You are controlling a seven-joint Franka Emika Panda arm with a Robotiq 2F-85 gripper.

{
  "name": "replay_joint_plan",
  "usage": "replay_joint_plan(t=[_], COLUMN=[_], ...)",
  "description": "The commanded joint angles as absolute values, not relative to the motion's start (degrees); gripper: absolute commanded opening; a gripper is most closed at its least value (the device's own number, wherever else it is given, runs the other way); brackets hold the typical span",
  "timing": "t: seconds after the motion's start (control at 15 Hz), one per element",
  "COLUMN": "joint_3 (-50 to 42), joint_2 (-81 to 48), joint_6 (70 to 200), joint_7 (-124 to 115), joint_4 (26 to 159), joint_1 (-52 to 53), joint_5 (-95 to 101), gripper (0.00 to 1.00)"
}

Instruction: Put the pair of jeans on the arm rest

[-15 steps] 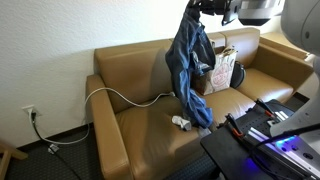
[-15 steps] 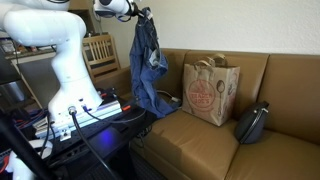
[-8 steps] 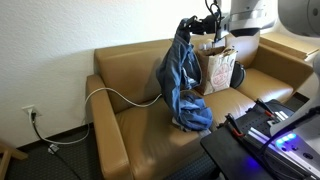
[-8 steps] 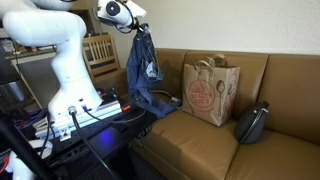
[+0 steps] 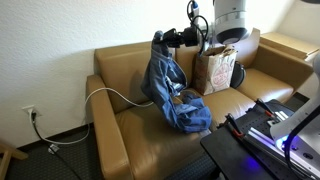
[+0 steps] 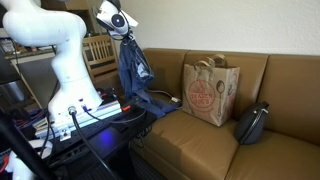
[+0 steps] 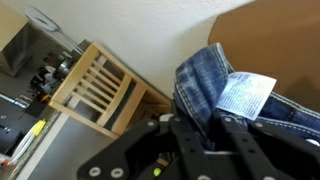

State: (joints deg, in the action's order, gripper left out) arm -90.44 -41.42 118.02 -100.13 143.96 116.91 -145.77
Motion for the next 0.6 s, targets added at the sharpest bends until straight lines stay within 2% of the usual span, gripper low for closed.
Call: replay_joint_plan(t=[0.0, 0.07, 0.13, 0.2, 0.33, 0.4, 0.53], joint_3=[-93.0, -92.2, -90.2, -89.9, -89.3, -89.2, -79.0], joint_2=[-27.6, -24.9, -24.5, -22.1, -19.2, -18.6, -18.0], joint_6=[115.2, 114.5, 121.6, 122.9, 125.7, 125.9, 130.4], joint_7=[-91.1, -90.7, -89.4, -88.1, -86.1, -85.7, -86.2], joint_4=[143.9, 143.1, 142.8, 142.6, 142.7, 142.8, 141.4], joint_1=[119.9, 119.0, 118.4, 118.5, 118.2, 118.1, 110.7], joint_5=[-139.3, -136.6, -137.6, -136.5, -136.4, -136.4, -134.2], gripper=[0.06, 0.06, 0.06, 0.25, 0.25, 0.06, 0.06])
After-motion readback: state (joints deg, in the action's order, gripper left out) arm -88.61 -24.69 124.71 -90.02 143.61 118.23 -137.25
